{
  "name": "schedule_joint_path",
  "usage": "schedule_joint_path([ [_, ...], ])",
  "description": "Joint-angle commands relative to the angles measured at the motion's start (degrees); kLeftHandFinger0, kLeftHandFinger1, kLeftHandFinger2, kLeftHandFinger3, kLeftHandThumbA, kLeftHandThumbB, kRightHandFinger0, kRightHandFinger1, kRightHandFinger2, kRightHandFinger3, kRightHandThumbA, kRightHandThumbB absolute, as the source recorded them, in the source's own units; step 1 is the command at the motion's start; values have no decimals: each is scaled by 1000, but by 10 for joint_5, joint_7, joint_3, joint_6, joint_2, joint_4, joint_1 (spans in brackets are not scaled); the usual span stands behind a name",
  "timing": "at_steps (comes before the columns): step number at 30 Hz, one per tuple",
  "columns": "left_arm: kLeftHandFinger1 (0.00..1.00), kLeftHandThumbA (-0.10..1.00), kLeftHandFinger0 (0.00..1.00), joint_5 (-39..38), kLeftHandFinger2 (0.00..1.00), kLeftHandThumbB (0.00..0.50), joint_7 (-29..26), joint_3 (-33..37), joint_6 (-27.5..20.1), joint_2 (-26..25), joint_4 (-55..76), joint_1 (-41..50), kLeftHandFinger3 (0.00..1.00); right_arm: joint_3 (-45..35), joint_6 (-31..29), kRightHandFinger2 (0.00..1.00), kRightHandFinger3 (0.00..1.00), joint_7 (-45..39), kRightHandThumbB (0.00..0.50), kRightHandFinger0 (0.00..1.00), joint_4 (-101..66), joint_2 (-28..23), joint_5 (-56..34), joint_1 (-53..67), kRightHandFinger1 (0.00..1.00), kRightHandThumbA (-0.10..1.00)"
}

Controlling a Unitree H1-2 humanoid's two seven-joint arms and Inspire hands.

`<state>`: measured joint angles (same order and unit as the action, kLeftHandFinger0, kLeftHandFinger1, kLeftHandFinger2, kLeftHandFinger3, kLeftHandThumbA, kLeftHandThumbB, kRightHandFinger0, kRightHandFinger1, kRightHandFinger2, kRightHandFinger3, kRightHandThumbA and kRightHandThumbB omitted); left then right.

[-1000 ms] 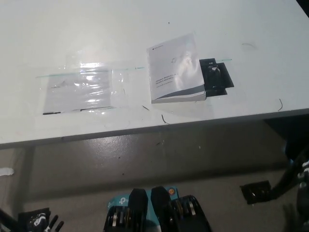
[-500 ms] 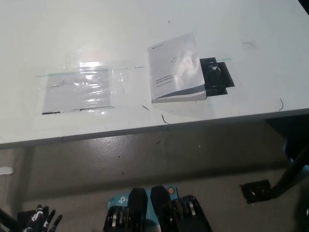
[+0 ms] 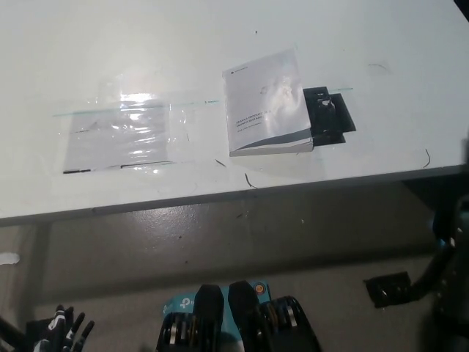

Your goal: The robot uses its right hand to slide under the cover of the book kept in the middle of the desk and open it

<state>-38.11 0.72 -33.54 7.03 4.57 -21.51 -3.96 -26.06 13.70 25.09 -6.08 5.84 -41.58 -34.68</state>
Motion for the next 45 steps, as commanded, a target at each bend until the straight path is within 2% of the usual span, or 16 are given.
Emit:
schedule_joint_path([
  [1, 797, 922, 797, -10, 842, 199, 12, 6, -14, -8, 1, -9, 913, 36, -11, 1000, 1000, -27, 131, 1000, 44, -1, 25, -47, 1000, 1000],
  [3, 775, 913, 765, -6, 814, 208, 3, 6, -13, -7, 2, -11, 876, 42, -12, 1000, 1000, -28, 106, 1000, 71, 4, 20, -57, 1000, 1000],
  [6, 755, 899, 738, -2, 793, 225, -8, 6, -10, -7, 1, -15, 860, 52, -21, 1000, 1000, -27, 98, 1000, 110, 10, 31, -70, 1000, 1000],
  [7, 780, 920, 765, -3, 826, 213, 2, 9, -14, -7, 2, -13, 886, 55, -24, 1000, 1000, -40, 98, 1000, 146, 14, 24, -80, 1000, 1000],
  [9, 777, 925, 768, 3, 831, 220, -4, 13, -13, -7, 5, -13, 892, 55, -34, 1000, 1000, -52, 112, 1000, 178, 20, 21, -85, 1000, 1000],
  [13, 778, 942, 767, 0, 835, 192, -5, 17, -12, -8, 4, -15, 903, 63, -48, 1000, 1000, -59, 126, 1000, 214, 29, 32, -90, 1000, 1000],
  [15, 780, 945, 768, -2, 828, 193, -5, 16, -12, -9, 2, -16, 906, 63, -51, 1000, 1000, -58, 131, 1000, 226, 32, 34, -94, 1000, 1000],
  [16, 776, 942, 763, 0, 824, 208, -2, 17, -18, -11, -3, -17, 904, 67, -54, 1000, 1000, -65, 145, 1000, 239, 32, 37, -96, 1000, 1000],
  [23, 770, 956, 760, 1, 822, 210, -3, 19, -18, -9, 0, -14, 894, 74, -63, 1000, 1000, -71, 106, 1000, 270, 36, 51, -104, 1000, 1000],
  [24, 772, 955, 759, 2, 813, 203, -6, 19, -16, -8, 2, -14, 891, 73, -64, 1000, 1000, -72, 123, 1000, 271, 39, 49, -103, 1000, 1000],
  [30, 774, 956, 754, -2, 819, 192, -1, 20, -17, -7, -1, -12, 905, 73, -60, 1000, 1000, -75, 136, 1000, 278, 47, 53, -101, 1000, 1000],
  [33, 779, 930, 773, -6, 815, 208, -1, 18, -16, -5, 0, -14, 884, 69, -63, 1000, 1000, -76, 145, 1000, 284, 49, 53, -104, 1000, 1000],
  [34, 782, 933, 774, -8, 833, 210, -1, 18, -13, -6, -2, -14, 902, 70, -62, 1000, 1000, -70, 147, 950, 287, 53, 56, -106, 1000, 1000],
  [38, 793, 949, 778, -4, 855, 193, 1, 22, -13, -6, -1, -18, 925, 69, -61, 1000, 1000, -71, 134, 929, 294, 57, 55, -107, 1000, 1000],
  [40, 791, 944, 768, -2, 853, 200, -2, 24, -11, -6, 0, -18, 928, 72, -66, 1000, 1000, -75, 107, 948, 304, 63, 58, -105, 1000, 1000],
  [45, 797, 954, 776, 1, 836, 196, -3, 30, -12, -5, 3, -17, 912, 75, -79, 1000, 1000, -88, 145, 981, 324, 75, 60, -101, 1000, 1000],
])
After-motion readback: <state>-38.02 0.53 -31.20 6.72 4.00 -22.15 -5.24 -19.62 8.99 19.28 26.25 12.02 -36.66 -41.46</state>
